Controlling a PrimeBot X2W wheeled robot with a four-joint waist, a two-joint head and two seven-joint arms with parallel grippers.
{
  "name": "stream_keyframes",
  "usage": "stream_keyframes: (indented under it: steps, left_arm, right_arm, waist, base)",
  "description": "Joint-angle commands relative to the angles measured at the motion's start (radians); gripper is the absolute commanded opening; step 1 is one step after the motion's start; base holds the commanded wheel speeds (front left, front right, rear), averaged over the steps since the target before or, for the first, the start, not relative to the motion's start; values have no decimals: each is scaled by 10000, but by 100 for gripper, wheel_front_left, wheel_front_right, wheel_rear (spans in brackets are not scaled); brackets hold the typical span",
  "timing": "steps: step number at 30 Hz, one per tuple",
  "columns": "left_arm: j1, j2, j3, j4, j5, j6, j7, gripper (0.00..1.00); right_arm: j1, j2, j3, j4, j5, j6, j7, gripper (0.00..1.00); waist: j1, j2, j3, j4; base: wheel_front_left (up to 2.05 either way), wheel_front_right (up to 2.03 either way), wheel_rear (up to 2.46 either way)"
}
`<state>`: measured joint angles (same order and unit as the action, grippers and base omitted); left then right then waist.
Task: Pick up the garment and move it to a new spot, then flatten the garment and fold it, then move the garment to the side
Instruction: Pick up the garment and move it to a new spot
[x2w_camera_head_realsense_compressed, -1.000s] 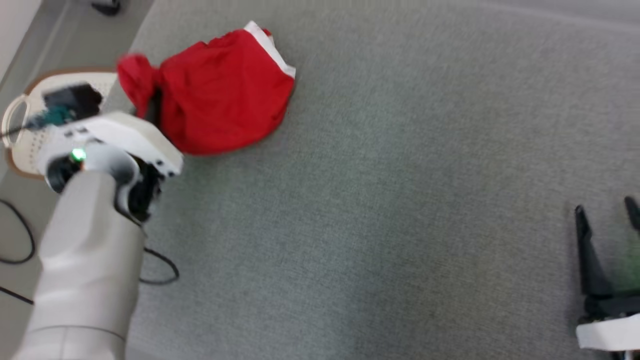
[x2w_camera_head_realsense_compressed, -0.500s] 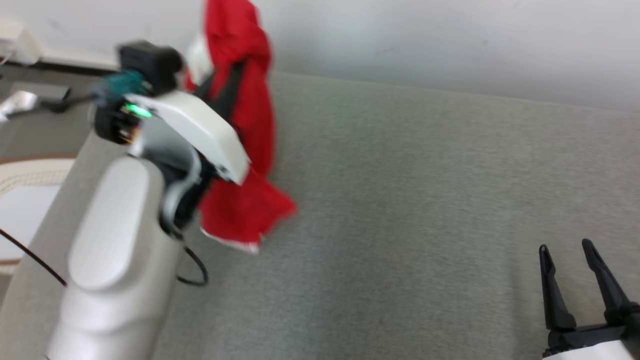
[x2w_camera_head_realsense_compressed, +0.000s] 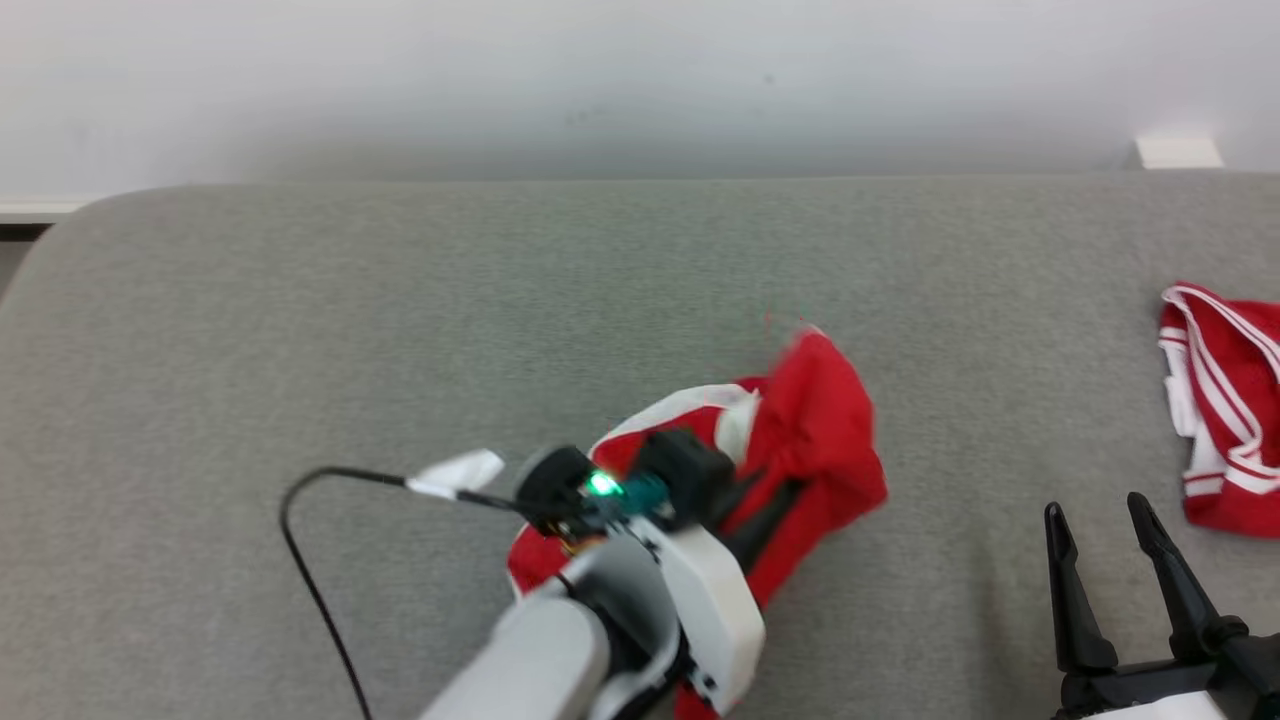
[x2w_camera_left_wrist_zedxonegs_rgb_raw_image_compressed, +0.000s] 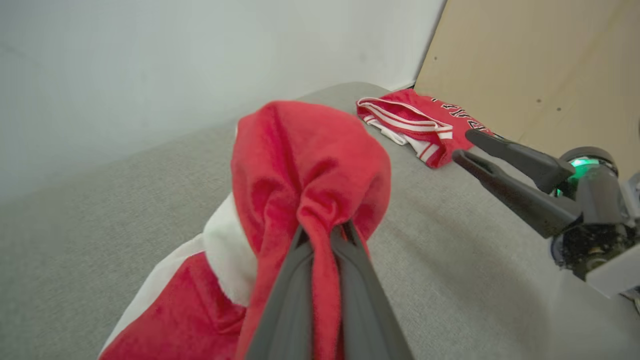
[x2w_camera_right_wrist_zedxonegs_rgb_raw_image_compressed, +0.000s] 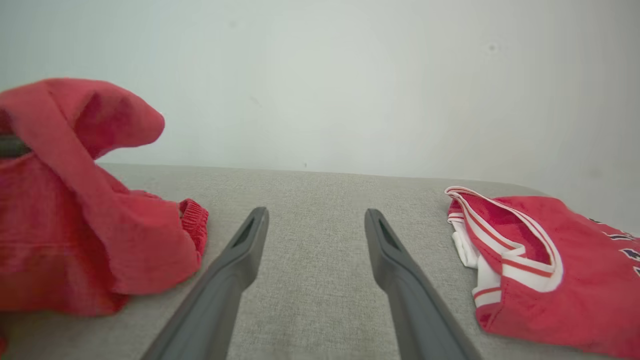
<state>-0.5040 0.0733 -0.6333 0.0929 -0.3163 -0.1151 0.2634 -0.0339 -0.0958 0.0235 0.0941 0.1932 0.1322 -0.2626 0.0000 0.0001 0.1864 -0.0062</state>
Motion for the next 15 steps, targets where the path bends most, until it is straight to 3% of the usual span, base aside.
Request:
stream_keyframes:
  steps: [1,3,4,5,6,10,15]
  left_arm:
    - [194,-78,-282,330,97,-13,-341,0]
    - [348,-118,-746,902,155,6,-679,5]
    - [405,-143,-943,1153,112,8,-840,45]
    - [434,-169,-1108,1396,43,-2,-973,93]
    - [541,-181,-1303,1676,-74,-13,-1016,100]
    - [849,-201,-1973,2157,-908,-99,-1200,100]
    - [1055,-209,-2419,1804,-1900,-152,-1890,100]
  right_arm:
    - [-24,18,10,35,90,-31,-24,100]
    - [-57,39,16,95,65,-31,-24,100]
    - [-71,52,4,105,62,-31,-24,100]
    - [-80,60,1,119,60,-31,-24,100]
    - [-69,66,-10,137,56,-31,-24,100]
    - [57,64,-113,216,29,-31,-25,100]
    - [212,69,-261,345,5,-31,-25,100]
  waist:
    - [0,-1,158,-333]
    - [0,-1,182,-496]
    - [0,-1,196,-574]
    - [0,-1,202,-636]
    - [0,-1,200,-686]
    - [0,-1,149,-778]
    - [0,-1,-159,-734]
  base:
    - [0,0,0]
    - [0,0,0]
    - [0,0,0]
    - [0,0,0]
    - [0,0,0]
    - [0,0,0]
    - [0,0,0]
